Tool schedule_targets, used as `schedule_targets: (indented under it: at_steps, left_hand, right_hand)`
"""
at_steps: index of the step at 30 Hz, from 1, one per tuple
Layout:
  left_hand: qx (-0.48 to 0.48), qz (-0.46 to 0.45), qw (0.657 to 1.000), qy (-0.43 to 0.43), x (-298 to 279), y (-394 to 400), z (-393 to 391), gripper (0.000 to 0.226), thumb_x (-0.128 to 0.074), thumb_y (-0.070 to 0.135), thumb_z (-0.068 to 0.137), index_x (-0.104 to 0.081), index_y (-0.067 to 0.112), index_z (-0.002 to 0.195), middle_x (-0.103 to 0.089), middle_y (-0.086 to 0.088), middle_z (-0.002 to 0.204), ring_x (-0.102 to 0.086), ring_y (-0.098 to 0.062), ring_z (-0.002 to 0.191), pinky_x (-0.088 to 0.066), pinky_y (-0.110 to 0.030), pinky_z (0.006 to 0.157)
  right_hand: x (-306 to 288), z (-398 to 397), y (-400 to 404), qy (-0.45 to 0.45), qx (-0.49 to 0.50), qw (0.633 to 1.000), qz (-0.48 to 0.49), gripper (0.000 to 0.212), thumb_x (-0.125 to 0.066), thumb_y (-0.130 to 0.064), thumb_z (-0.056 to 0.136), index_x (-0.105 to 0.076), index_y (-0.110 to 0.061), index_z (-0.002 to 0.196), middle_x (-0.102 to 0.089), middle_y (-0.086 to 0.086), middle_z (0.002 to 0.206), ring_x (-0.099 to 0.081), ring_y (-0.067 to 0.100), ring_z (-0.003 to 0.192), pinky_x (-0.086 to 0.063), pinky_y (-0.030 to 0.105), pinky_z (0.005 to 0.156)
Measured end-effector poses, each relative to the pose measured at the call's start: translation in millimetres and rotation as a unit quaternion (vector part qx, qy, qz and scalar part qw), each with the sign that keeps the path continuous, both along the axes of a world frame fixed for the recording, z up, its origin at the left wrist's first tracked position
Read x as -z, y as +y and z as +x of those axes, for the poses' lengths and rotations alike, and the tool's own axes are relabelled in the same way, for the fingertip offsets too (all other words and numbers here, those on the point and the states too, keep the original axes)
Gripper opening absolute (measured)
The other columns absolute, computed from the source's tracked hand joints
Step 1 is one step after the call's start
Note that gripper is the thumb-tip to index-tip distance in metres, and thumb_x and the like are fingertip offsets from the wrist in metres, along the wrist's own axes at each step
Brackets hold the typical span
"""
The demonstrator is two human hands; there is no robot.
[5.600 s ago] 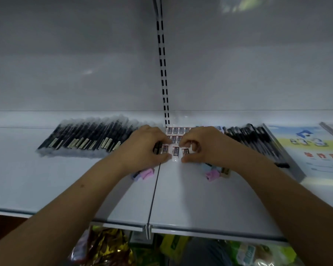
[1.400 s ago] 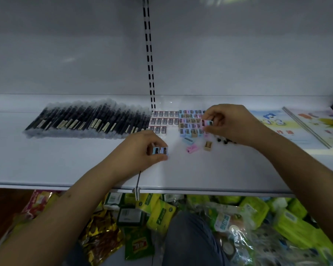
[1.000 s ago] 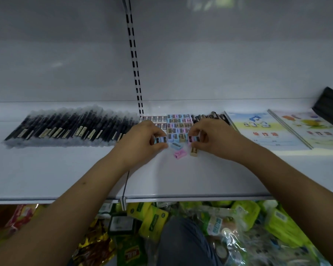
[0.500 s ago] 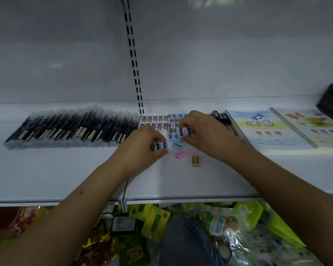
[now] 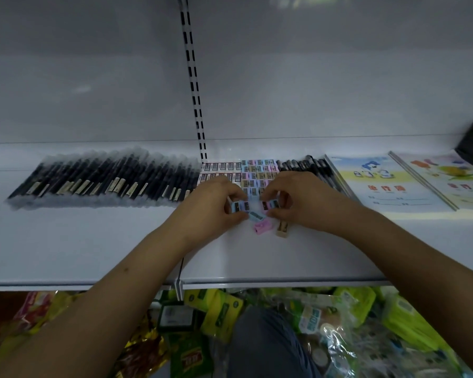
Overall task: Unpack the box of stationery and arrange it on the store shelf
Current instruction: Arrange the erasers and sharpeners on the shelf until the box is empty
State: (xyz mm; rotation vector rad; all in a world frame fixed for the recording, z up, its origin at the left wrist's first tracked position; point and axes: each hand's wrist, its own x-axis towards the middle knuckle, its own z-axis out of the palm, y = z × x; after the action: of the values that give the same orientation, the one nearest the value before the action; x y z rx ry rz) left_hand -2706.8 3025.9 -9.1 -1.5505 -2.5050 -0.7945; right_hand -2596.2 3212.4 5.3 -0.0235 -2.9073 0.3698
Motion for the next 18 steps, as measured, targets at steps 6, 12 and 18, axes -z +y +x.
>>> schedule_targets:
  at_steps: [6,12,18]
  left_hand:
    - [0.032,0.022,0.999,0.003,-1.1,6.1,-1.0,0.012,-0.076,0.021,0.084,-0.076,0.024,0.095,-0.06,0.005,0.097,-0.058,-0.006,0.076,-0.053,-0.032,0.074]
    - [0.045,0.011,0.998,0.032,-2.7,9.4,-1.6,0.014,-0.074,0.016,0.085,-0.076,0.021,0.098,-0.062,0.003,0.097,-0.058,-0.009,0.078,-0.052,-0.032,0.076]
    - [0.056,0.016,0.998,0.026,-1.3,10.3,-0.9,0.015,-0.073,0.015,0.085,-0.075,0.017,0.1,-0.062,0.002,0.097,-0.059,-0.009,0.08,-0.052,-0.029,0.076]
  right_hand:
    - [0.3,-3.1,-5.0,0.03,-0.012,0.999,-0.009,0.016,-0.077,-0.027,0.081,-0.071,-0.021,0.095,-0.061,-0.004,0.095,-0.055,0.004,0.075,-0.049,0.021,0.071]
    - [4.3,-1.0,-4.6,0.047,-0.009,0.999,-0.012,0.016,-0.077,-0.024,0.081,-0.07,-0.02,0.095,-0.062,-0.002,0.096,-0.058,0.011,0.081,-0.051,0.03,0.077]
    - [1.3,2.1,-16.2,0.075,0.002,0.997,-0.027,0.01,-0.075,-0.023,0.081,-0.067,-0.02,0.085,-0.058,-0.009,0.081,-0.049,-0.003,0.066,-0.036,0.01,0.063]
